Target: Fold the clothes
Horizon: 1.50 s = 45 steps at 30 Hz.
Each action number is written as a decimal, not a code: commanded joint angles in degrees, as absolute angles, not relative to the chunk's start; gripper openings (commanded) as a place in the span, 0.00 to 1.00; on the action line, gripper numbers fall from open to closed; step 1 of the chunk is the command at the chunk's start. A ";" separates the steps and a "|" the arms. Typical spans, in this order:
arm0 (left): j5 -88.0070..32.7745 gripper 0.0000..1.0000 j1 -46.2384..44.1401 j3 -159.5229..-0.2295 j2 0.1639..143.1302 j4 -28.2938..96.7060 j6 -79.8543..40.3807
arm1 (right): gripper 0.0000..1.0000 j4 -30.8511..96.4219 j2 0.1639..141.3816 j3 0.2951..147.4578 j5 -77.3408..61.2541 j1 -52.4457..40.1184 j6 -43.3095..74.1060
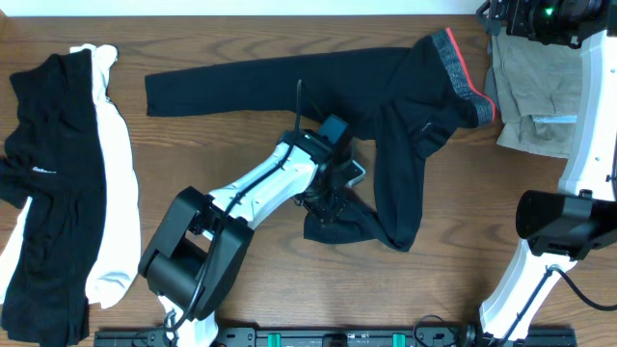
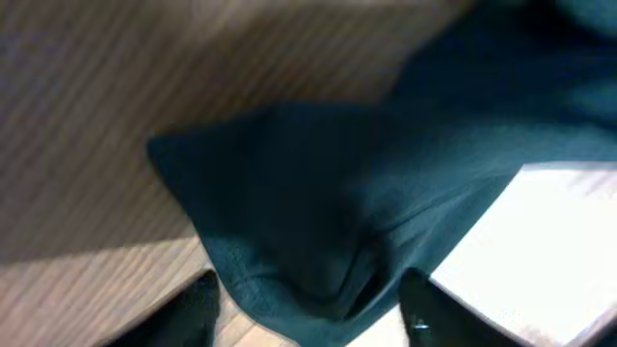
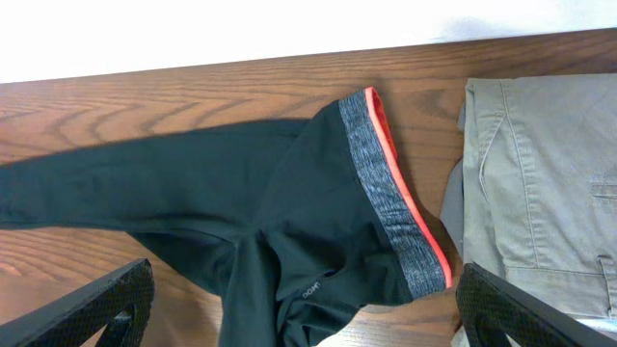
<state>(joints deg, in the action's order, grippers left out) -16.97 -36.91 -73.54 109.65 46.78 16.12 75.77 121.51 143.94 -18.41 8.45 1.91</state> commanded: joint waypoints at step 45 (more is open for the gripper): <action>17.10 0.06 -7.27 -86.48 98.91 81.78 -26.02 | 0.99 77.14 121.62 143.83 -17.76 8.73 -0.95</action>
